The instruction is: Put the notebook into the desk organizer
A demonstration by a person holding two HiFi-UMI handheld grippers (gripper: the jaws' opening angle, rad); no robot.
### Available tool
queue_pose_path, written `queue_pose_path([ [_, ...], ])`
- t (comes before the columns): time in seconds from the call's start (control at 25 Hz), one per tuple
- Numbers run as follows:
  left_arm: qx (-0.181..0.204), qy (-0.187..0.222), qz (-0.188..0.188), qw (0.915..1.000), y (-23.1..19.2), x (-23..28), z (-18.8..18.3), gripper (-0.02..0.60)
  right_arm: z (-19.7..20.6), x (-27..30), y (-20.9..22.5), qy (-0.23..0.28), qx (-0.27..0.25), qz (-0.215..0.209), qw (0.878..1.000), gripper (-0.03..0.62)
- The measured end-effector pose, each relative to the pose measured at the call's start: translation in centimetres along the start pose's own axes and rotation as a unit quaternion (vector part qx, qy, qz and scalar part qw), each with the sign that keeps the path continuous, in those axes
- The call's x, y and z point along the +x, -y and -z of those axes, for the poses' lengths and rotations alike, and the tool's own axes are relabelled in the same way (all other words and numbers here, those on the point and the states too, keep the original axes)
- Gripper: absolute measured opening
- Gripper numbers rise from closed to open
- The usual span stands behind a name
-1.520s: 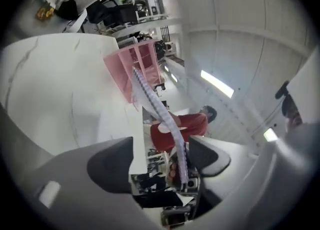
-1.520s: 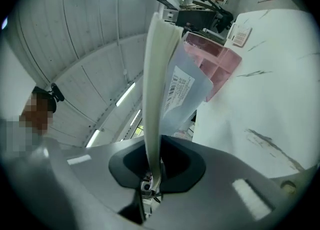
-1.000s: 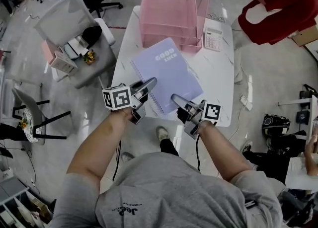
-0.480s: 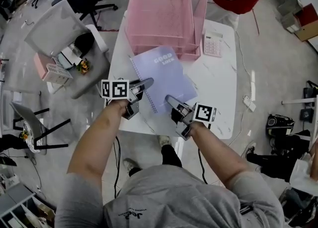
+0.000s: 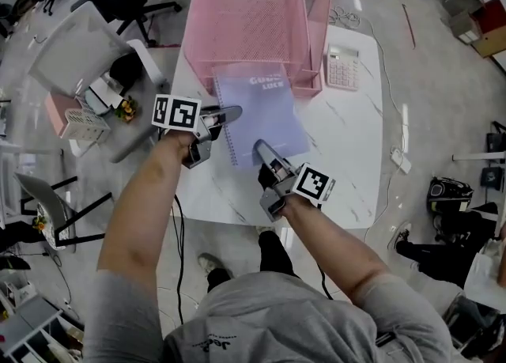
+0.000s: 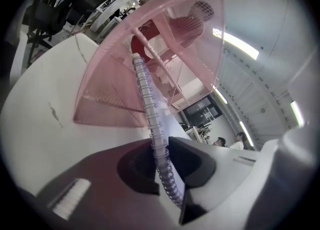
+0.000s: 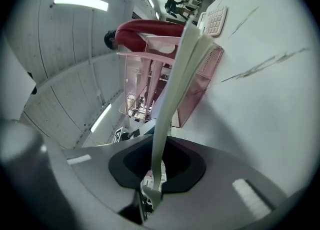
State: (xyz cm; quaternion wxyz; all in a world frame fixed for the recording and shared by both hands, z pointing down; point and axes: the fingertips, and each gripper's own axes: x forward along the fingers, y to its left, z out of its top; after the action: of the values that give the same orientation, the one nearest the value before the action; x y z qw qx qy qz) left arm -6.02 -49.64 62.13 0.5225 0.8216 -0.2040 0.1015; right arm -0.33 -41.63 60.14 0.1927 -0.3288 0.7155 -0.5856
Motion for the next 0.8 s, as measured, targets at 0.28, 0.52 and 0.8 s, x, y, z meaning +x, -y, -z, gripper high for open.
queue_pose_path([
  [0.28, -0.033, 0.062, -0.053, 0.9961, -2.6, 0.1, -2.8, 0.140, -1.3, 2.9, 0.5, 0.059, 0.005, 0.001, 0.998, 0.031],
  [0.52, -0.096, 0.154, -0.031, 0.9829, -2.9, -2.1, -4.5, 0.157, -1.9, 5.8, -1.3, 0.065, -0.016, -0.019, 0.998, 0.031],
  [0.8, -0.112, 0.139, 0.011, 0.9839, -1.4, -3.0, -2.3, 0.179, -2.5, 6.4, -1.5, 0.082, -0.022, -0.015, 0.996, 0.031],
])
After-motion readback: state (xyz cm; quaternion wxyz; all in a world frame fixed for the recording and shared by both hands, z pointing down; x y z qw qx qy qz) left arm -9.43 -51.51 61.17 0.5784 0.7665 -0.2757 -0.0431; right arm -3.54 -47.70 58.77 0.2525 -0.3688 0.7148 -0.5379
